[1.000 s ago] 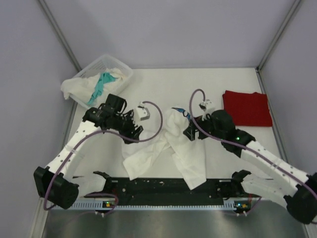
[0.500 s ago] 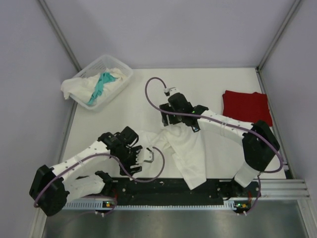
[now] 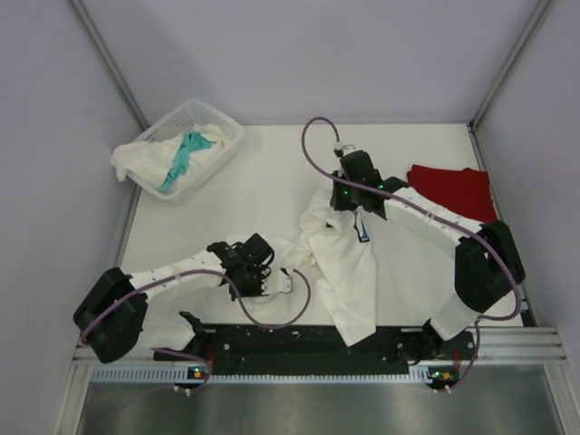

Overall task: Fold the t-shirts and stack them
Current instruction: Flatten out the tshirt

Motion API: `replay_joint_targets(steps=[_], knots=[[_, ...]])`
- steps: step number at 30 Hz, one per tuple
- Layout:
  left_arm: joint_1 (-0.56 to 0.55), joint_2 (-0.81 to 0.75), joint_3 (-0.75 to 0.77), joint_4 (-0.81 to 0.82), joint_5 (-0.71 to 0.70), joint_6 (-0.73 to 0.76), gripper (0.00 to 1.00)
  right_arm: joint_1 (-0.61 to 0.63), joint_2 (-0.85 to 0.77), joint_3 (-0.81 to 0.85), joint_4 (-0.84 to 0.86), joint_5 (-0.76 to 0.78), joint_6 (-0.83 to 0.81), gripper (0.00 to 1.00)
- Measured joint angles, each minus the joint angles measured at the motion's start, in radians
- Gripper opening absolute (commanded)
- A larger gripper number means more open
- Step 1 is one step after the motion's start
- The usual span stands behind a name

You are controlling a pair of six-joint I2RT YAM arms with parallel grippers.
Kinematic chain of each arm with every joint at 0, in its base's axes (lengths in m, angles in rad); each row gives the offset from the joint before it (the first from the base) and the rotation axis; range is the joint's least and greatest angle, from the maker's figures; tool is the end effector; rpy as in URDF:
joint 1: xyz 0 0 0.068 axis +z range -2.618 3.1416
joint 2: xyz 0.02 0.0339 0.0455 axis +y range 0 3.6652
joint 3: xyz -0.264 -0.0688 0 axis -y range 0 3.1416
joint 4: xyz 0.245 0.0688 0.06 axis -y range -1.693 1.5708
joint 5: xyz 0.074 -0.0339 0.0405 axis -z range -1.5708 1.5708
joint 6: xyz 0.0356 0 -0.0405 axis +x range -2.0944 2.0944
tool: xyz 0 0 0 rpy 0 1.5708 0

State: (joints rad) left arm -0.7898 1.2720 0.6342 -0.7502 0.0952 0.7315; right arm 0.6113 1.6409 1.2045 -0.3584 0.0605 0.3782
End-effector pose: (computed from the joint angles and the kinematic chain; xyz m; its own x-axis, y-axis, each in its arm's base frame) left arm 0.1347 -0.1407 0.1605 -0.0348 0.9796 -0.1977 0.9976 0.0459 0.0519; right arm 0.2982 0.2064 0.2495 -0.7419 -0.0699 -0.6669 -0.2844 0.9335 0.2185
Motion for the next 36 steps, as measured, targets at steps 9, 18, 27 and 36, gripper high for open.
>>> replay_joint_targets(steps=[9,18,27,36], knots=[[0.242,-0.007,0.158,0.016,-0.103,0.023,0.0,-0.167,-0.169,0.103,-0.028,-0.187,-0.064,0.0],[0.519,-0.056,0.652,0.052,-0.078,0.05,0.0,-0.212,-0.197,0.431,-0.075,-0.418,-0.167,0.0],[0.739,-0.163,0.734,0.021,-0.051,0.091,0.0,-0.296,-0.495,0.366,-0.124,-0.577,-0.342,0.0],[0.779,-0.21,0.541,-0.076,0.2,0.14,0.0,-0.32,-0.52,-0.055,-0.13,-0.556,-0.421,0.07]])
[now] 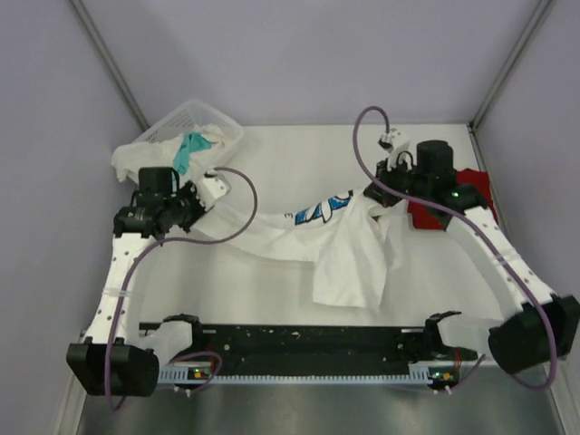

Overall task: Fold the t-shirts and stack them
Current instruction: Flatten out the tshirt

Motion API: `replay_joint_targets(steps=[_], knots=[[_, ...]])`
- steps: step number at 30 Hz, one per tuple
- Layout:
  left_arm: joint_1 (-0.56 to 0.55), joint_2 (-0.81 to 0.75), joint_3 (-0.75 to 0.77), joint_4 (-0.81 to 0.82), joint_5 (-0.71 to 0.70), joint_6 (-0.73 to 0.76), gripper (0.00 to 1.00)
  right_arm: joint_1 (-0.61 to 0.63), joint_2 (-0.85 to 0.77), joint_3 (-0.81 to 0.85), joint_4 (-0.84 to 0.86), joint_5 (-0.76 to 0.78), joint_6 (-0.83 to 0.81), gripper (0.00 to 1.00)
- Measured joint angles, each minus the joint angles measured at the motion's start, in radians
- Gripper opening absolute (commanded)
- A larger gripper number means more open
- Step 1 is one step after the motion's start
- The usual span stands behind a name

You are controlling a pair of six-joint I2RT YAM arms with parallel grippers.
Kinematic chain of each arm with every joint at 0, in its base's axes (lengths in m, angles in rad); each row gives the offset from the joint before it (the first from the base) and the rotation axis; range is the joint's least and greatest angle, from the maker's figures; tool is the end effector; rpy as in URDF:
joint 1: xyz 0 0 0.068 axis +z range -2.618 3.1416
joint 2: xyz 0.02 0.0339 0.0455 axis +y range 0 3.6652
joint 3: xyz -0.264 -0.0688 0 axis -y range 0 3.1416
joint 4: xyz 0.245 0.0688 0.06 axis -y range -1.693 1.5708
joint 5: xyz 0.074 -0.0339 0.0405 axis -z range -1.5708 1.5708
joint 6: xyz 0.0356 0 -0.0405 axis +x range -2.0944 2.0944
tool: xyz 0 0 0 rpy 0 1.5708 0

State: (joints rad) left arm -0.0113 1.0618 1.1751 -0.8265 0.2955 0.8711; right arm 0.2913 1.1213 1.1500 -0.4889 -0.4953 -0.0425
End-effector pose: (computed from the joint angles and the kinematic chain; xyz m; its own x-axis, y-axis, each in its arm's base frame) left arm 0.2096 -0.0127 0.3607 -0.2446 0.7347 -0.6328 0.6493 0.6088 0.4559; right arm 0.2277 0.0859 0.3715 -0.3970 -0.1580 -0.9041 -0.6781 0.7144 0.1728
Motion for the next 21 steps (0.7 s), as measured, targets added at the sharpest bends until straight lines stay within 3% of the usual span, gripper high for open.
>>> replay_joint_targets(steps=[3,4,5,6,8,10,14,18,21], knots=[[-0.033,0.023,-0.158,-0.043,0.092,0.051,0.03,-0.001,0.223,-0.005,-0.008,0.117,-0.001,0.37],[-0.051,0.034,-0.209,-0.059,0.112,0.073,0.21,-0.002,0.301,0.013,-0.016,0.161,0.001,0.42],[-0.067,0.047,-0.256,-0.072,0.124,0.093,0.4,-0.002,0.361,0.035,-0.03,0.195,0.008,0.47],[-0.08,0.06,-0.29,-0.085,0.133,0.112,0.48,-0.002,0.434,0.083,-0.056,0.237,0.011,0.49],[-0.09,0.086,-0.33,-0.112,0.135,0.139,0.57,-0.002,0.548,0.196,-0.106,0.306,0.027,0.53],[-0.09,0.104,-0.333,-0.126,0.125,0.153,0.59,-0.002,0.607,0.28,-0.122,0.372,0.055,0.57],[-0.089,0.087,-0.329,-0.13,0.091,0.176,0.63,-0.001,0.539,0.241,-0.148,0.505,0.13,0.57],[-0.109,0.022,-0.328,-0.164,0.101,0.209,0.63,0.01,0.311,0.025,-0.196,0.578,0.243,0.57],[-0.191,-0.008,-0.364,-0.173,0.105,0.211,0.64,0.057,0.124,-0.129,-0.254,0.593,0.34,0.57]])
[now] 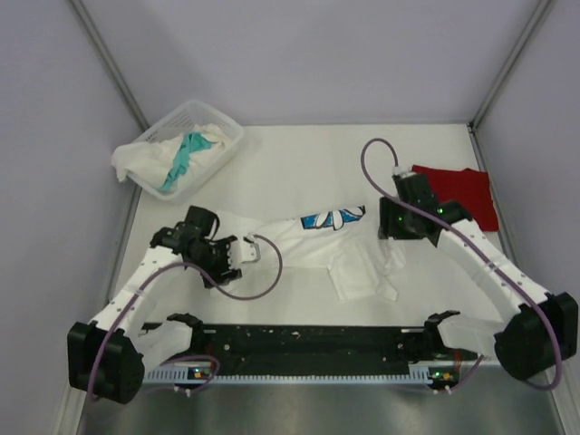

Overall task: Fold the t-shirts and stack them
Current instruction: Flatten out the tshirt

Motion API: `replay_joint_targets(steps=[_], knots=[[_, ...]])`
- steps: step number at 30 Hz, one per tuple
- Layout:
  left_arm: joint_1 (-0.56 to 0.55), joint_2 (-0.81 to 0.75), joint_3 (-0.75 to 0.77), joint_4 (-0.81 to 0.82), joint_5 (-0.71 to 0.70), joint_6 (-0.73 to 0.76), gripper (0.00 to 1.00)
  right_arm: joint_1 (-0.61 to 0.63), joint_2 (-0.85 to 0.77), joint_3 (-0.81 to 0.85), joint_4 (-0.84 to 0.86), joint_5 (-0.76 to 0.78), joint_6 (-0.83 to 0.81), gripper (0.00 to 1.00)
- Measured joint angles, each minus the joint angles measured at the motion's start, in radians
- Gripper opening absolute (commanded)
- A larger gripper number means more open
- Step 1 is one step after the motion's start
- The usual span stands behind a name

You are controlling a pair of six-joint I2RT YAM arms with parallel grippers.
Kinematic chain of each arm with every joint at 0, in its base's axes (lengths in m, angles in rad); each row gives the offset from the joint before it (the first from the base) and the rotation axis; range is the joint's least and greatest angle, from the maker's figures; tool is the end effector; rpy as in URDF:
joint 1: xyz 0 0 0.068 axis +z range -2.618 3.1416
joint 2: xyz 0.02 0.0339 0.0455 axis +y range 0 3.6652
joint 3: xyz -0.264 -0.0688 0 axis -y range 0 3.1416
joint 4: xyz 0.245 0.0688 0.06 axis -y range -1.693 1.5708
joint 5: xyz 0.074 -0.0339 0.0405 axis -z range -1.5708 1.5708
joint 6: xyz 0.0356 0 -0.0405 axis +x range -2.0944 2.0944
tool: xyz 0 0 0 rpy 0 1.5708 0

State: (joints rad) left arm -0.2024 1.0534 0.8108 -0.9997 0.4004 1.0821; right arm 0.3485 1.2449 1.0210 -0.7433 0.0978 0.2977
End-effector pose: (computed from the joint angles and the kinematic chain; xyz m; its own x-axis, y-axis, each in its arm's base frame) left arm 0.1697 -0.0490 0.2413 -0.1631 0.8635 -0.4772 0.9634 0.2436 0.1116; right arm 0.2360 0.0820 0.2776 -0.8242 0.0111 -0.5662 -0.0481 0.9948 0.0896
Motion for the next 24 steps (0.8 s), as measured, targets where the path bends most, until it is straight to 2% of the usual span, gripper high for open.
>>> replay_joint_targets(steps=[3,5,7,11,18,19,21,23,24], knots=[[-0.114,0.001,-0.109,0.029,-0.053,-0.037,0.66,0.084,-0.108,-0.099,-0.043,-0.012,0.099,0.57],[-0.15,0.012,-0.162,0.029,-0.092,-0.068,0.68,0.139,-0.141,-0.151,-0.068,-0.018,0.163,0.58],[-0.153,0.018,-0.187,0.04,-0.14,-0.101,0.69,0.202,-0.166,-0.211,-0.09,-0.021,0.229,0.64],[-0.153,0.019,-0.214,0.121,-0.201,-0.153,0.69,0.294,-0.198,-0.322,-0.117,-0.023,0.338,0.69],[-0.153,0.108,-0.26,0.225,-0.279,-0.229,0.61,0.317,-0.196,-0.439,-0.011,0.006,0.403,0.72],[-0.154,0.119,-0.257,0.227,-0.283,-0.243,0.57,0.317,-0.187,-0.446,0.017,0.014,0.406,0.69],[-0.154,0.129,-0.254,0.232,-0.289,-0.259,0.38,0.317,-0.16,-0.459,0.074,0.028,0.411,0.61],[-0.154,0.13,-0.253,0.242,-0.295,-0.273,0.09,0.317,-0.126,-0.477,0.118,0.043,0.418,0.38],[-0.154,0.13,-0.252,0.255,-0.305,-0.277,0.0,0.317,-0.116,-0.481,0.127,0.049,0.415,0.29]])
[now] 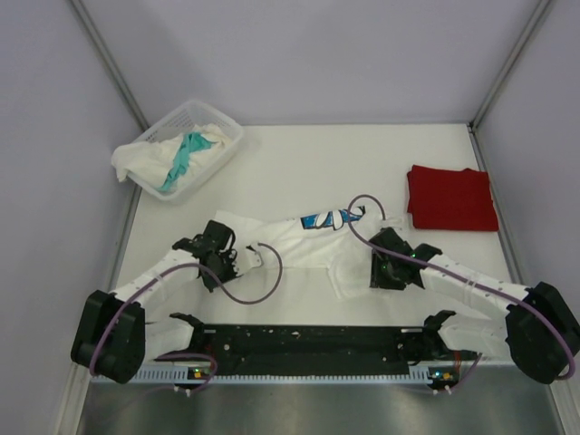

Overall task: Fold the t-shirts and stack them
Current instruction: Flatten out the tshirt

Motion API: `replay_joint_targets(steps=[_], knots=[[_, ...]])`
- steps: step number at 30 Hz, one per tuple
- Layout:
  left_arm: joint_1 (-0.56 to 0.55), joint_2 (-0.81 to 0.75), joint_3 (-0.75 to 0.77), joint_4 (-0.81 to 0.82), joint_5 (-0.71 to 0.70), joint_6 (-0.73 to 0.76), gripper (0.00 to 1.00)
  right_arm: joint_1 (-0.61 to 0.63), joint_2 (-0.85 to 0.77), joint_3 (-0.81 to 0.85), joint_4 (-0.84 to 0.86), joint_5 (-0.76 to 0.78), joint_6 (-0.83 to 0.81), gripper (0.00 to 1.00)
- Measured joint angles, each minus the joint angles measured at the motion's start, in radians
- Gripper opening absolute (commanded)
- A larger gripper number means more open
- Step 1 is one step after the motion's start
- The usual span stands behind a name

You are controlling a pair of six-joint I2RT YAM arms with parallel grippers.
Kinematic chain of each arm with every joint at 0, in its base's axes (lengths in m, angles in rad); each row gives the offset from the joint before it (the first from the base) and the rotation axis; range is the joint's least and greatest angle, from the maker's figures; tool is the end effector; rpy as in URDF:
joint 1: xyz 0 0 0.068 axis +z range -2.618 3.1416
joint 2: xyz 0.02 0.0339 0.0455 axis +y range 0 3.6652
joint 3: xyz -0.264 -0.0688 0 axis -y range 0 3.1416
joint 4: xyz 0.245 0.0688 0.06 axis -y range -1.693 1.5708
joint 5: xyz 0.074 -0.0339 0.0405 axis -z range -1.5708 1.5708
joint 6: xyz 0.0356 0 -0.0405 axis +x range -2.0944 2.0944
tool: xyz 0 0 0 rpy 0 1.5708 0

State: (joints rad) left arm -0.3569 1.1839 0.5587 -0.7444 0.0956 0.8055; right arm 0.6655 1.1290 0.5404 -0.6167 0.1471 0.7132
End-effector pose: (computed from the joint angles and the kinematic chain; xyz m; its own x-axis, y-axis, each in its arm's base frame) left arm 0.1638 -0.0647 0.1560 -0.3723 0.9050 -0.2059 0.9154 0.3946 0.0793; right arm 0.1474 0.1090 0.1640 -0.9282 0.0941 -0.3599 0.0499 0.9902 0.1303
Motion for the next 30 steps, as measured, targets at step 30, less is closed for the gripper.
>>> replay_joint_targets(steps=[30], knots=[[0.119,-0.27,1.075,-0.518,-0.228,0.001,0.0,0.0,-0.568,0.895,-0.298,-0.049,-0.197,0.0]])
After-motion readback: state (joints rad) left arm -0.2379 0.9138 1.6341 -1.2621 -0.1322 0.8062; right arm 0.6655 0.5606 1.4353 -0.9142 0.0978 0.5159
